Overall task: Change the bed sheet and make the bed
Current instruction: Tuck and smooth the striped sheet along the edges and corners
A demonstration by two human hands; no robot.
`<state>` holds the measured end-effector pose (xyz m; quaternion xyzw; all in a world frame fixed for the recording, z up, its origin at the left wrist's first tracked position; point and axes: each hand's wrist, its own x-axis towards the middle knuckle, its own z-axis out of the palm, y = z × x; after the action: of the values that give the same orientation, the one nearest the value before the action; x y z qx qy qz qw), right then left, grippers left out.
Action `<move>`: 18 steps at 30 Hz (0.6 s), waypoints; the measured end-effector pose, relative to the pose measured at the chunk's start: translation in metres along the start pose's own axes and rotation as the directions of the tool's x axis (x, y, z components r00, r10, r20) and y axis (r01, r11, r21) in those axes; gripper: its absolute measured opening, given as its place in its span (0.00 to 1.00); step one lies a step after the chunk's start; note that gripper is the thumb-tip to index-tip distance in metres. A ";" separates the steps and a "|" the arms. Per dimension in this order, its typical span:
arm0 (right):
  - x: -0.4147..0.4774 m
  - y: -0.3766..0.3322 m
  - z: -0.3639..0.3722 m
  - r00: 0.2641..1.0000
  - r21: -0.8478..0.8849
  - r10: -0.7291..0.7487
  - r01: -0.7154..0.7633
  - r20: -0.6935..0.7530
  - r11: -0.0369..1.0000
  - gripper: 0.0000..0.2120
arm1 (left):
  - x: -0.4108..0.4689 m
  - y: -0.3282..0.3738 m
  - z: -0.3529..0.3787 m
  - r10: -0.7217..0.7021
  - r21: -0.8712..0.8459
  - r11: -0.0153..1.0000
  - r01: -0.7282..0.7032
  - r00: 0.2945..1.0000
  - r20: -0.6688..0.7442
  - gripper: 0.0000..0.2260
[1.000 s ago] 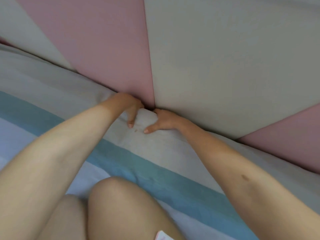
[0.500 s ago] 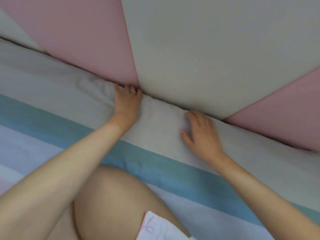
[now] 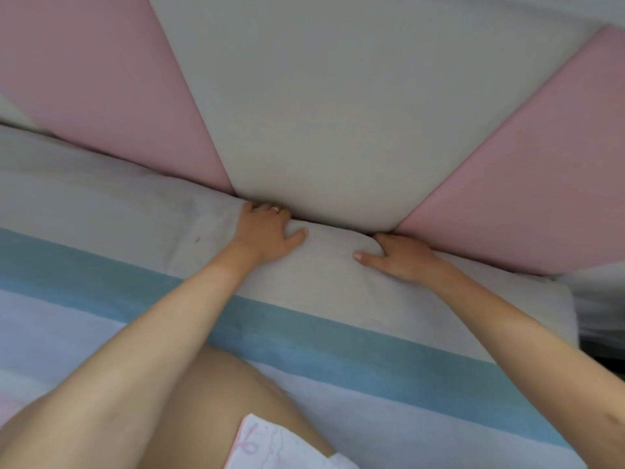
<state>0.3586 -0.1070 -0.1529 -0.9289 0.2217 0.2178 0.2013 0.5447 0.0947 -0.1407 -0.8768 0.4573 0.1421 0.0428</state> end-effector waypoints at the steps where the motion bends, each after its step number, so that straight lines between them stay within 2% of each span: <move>1: -0.002 0.002 0.002 1.000 -0.027 0.011 -0.011 -0.029 1.000 0.39 | 0.006 0.000 -0.001 -0.030 -0.005 1.000 0.030 0.999 0.014 0.33; 3: -0.004 0.004 0.006 0.997 -0.003 0.051 -0.052 -0.054 0.999 0.38 | 0.016 0.001 -0.002 -0.055 0.012 0.998 0.055 0.997 0.048 0.27; 6: -0.001 0.001 0.009 0.982 0.020 0.177 -0.176 -0.069 0.984 0.36 | 0.019 0.003 0.002 -0.078 0.052 0.996 0.073 0.992 0.099 0.27; 8: -0.003 -0.011 0.019 0.942 -0.057 0.227 -0.248 -0.247 0.967 0.29 | 0.023 0.003 0.003 -0.103 0.070 0.993 0.095 0.987 0.124 0.27; 9: -0.009 -0.020 0.024 0.912 -0.110 0.176 -0.231 -0.370 0.967 0.25 | 0.027 0.003 0.002 -0.118 0.068 0.992 0.109 0.984 0.137 0.27; 11: -0.030 -0.031 0.035 0.845 -0.195 -0.070 -0.041 -0.531 0.980 0.22 | 0.027 0.003 0.004 -0.148 0.034 0.989 0.145 0.980 0.131 0.26; 12: -0.040 -0.026 0.042 0.820 -0.254 -0.205 0.076 -0.535 0.964 0.22 | 0.026 0.001 0.007 -0.162 0.010 0.987 0.162 0.982 0.097 0.25; 13: -0.052 -0.012 0.047 0.815 -0.293 -0.275 0.136 -0.509 0.946 0.22 | 0.024 0.003 0.010 -0.164 -0.027 0.986 0.165 0.986 0.038 0.23; 14: -0.059 0.007 0.049 0.830 -0.294 -0.258 0.120 -0.494 0.948 0.23 | 0.018 0.000 0.009 -0.160 -0.073 0.985 0.156 0.985 -0.057 0.22; 16: -0.081 0.057 0.052 0.851 -0.153 0.023 -0.121 -0.525 0.981 0.26 | -0.001 0.001 0.009 -0.110 -0.154 0.986 0.071 0.958 -0.264 0.21; 18: -0.094 0.097 0.048 0.798 -0.009 0.327 -0.383 -0.506 0.924 0.29 | -0.024 -0.008 0.008 -0.065 -0.143 0.990 0.002 0.899 -0.433 0.17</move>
<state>0.2193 -0.1341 -0.1728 -0.9047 0.4236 0.0179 0.0415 0.5367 0.1204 -0.1417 -0.8950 0.4290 -0.0270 -0.1194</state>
